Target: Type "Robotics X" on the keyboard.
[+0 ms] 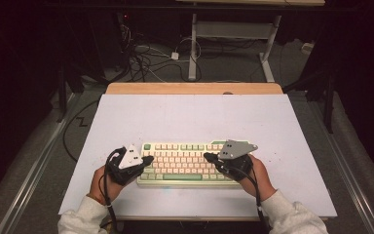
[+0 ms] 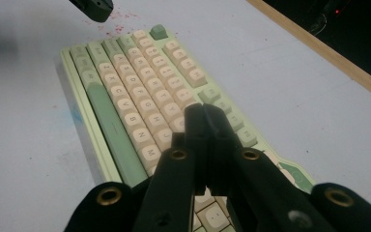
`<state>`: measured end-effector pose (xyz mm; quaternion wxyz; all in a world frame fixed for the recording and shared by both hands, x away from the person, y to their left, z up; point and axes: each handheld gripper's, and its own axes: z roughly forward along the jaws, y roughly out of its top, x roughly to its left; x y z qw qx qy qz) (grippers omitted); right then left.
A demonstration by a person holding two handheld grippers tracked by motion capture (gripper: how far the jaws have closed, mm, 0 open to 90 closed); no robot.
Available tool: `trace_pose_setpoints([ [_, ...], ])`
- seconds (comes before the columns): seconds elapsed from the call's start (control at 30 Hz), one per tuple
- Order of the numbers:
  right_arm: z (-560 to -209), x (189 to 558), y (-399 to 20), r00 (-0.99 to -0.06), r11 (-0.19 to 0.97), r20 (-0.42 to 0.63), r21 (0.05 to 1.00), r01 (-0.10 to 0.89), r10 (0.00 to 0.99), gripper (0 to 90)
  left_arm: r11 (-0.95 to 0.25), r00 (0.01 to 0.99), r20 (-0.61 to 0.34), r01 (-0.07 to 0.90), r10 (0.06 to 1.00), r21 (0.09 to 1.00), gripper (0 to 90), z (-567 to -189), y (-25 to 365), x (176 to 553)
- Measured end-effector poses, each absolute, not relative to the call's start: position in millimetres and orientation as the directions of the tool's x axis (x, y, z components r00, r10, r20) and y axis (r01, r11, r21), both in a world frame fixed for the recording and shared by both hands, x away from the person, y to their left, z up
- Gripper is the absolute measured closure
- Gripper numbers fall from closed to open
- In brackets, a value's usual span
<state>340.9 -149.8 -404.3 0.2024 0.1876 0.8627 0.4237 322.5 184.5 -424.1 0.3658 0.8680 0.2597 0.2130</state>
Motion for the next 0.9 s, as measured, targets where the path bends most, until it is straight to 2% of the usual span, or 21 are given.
trace_pose_setpoints([
  [0.9, -423.7, 326.6, -133.6, -0.889, 0.624, -0.183, 0.769, 0.136, 0.42, 90.0, -0.602, 0.78, 0.161, 0.315, 0.605, 0.734, 86.2, -435.5, 191.0, 305.3],
])
